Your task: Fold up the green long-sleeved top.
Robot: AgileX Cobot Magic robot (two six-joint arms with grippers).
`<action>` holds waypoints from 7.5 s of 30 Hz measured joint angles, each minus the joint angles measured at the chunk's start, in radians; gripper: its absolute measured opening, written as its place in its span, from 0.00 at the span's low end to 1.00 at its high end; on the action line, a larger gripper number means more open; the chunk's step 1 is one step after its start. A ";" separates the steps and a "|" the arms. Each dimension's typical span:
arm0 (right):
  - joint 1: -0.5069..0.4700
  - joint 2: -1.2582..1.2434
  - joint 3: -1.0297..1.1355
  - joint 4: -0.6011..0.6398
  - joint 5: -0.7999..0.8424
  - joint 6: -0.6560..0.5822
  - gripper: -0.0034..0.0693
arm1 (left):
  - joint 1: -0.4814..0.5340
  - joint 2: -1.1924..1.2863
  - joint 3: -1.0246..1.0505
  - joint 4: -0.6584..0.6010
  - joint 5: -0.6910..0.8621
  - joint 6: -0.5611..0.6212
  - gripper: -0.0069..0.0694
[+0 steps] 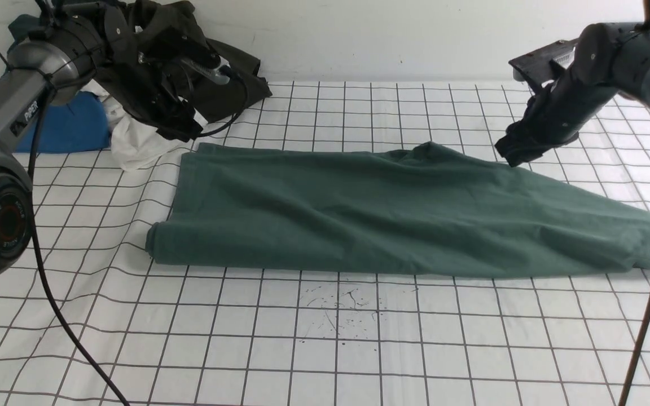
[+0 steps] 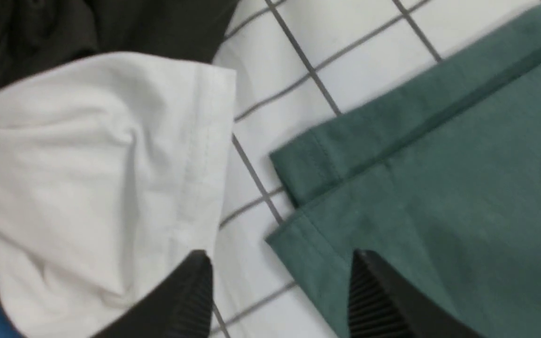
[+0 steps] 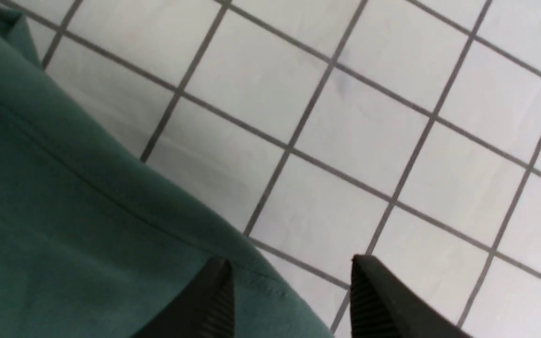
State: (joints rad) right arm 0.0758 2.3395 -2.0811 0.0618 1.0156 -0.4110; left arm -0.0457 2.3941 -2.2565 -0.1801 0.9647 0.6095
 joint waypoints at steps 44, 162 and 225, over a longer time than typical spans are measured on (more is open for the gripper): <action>-0.234 -0.339 0.060 -0.001 0.222 0.204 0.51 | -0.090 -0.005 -0.062 -0.117 0.271 -0.044 0.08; 0.205 -0.175 0.407 0.153 0.087 0.079 0.03 | -0.291 -0.118 0.338 0.038 0.243 -0.187 0.08; 0.204 -1.813 1.290 0.524 -0.533 -0.142 0.03 | -0.291 -2.277 1.778 0.408 -0.078 -0.707 0.08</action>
State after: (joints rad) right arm 0.2798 0.5267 -0.7913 0.5855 0.4823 -0.5527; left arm -0.3364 0.1175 -0.4783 0.2283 0.8867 -0.0973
